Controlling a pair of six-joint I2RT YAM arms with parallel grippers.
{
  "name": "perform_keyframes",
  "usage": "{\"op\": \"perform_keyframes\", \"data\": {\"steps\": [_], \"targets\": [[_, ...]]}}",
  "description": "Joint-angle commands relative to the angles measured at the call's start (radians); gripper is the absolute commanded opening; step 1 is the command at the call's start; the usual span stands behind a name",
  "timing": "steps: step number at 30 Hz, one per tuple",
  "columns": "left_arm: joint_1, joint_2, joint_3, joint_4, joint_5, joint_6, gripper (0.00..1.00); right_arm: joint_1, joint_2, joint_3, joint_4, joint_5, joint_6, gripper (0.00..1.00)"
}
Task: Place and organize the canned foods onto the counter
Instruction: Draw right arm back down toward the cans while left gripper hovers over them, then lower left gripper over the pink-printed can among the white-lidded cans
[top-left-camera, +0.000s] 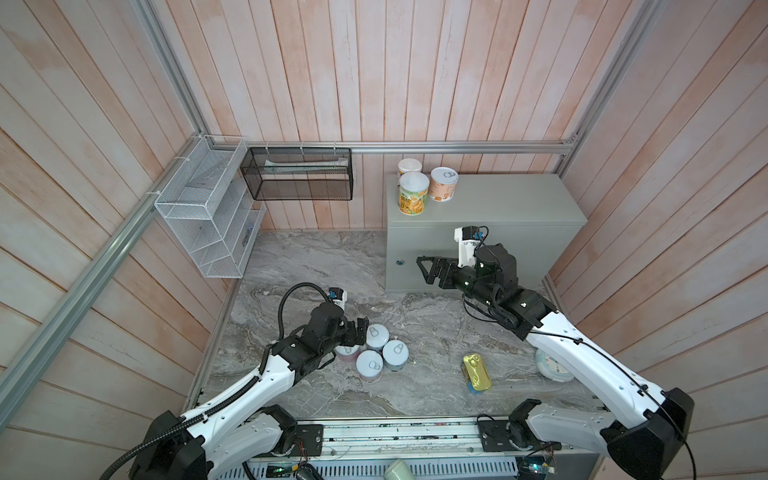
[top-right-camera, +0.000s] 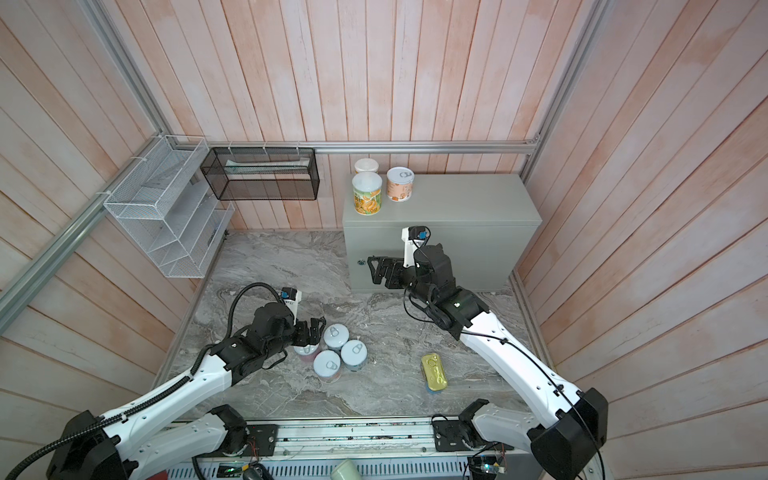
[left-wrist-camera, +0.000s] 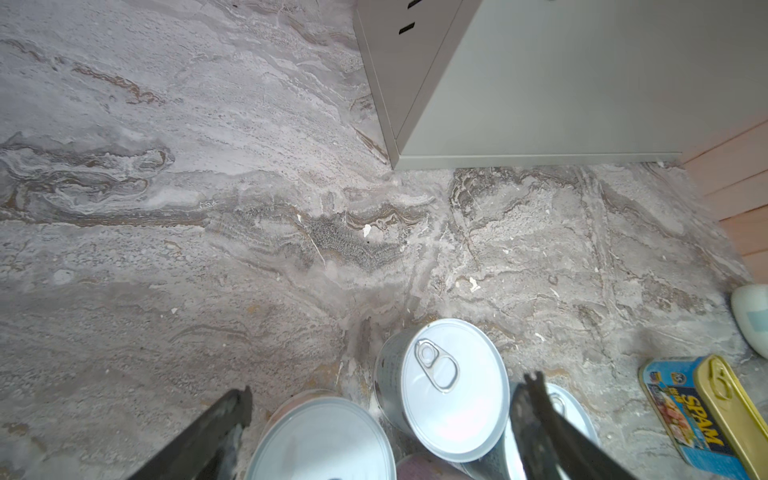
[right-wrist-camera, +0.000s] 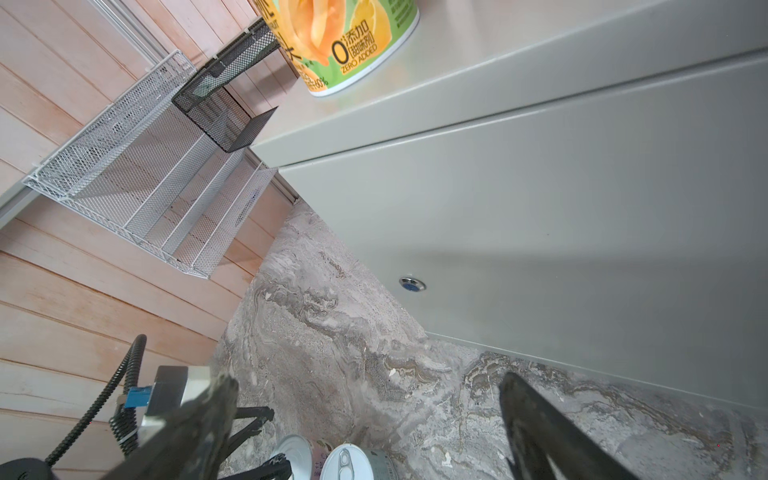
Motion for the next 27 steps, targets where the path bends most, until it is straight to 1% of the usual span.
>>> {"op": "perform_keyframes", "data": {"steps": [1,3,4,7,9,13,18,27], "targets": [[-0.002,-0.007,-0.021,0.000,-0.011,-0.004,1.00,-0.004,0.010,0.034,0.021,-0.023,0.016,0.98],[-0.002,-0.005,-0.021,-0.003,-0.004,-0.005,1.00,-0.004,0.020,0.030,0.037,-0.015,0.034,0.98],[-0.002,-0.005,-0.020,-0.006,-0.002,-0.006,1.00,-0.004,0.030,0.030,0.051,-0.037,0.034,0.98],[-0.003,-0.010,-0.023,-0.024,-0.004,-0.014,1.00,-0.003,0.050,0.020,0.038,-0.033,0.015,0.98],[-0.002,-0.012,-0.014,-0.054,-0.010,-0.028,1.00,-0.003,0.042,-0.013,0.046,-0.023,-0.001,0.98],[-0.002,0.002,-0.005,-0.118,-0.017,-0.062,1.00,-0.003,-0.003,-0.067,0.092,-0.060,-0.012,0.98],[-0.001,0.048,-0.011,-0.148,-0.014,-0.079,1.00,0.014,-0.037,-0.027,0.076,-0.063,0.001,0.98],[0.009,0.182,0.028,-0.181,-0.037,-0.072,1.00,0.020,0.001,0.026,0.081,-0.098,0.019,0.98]]}}
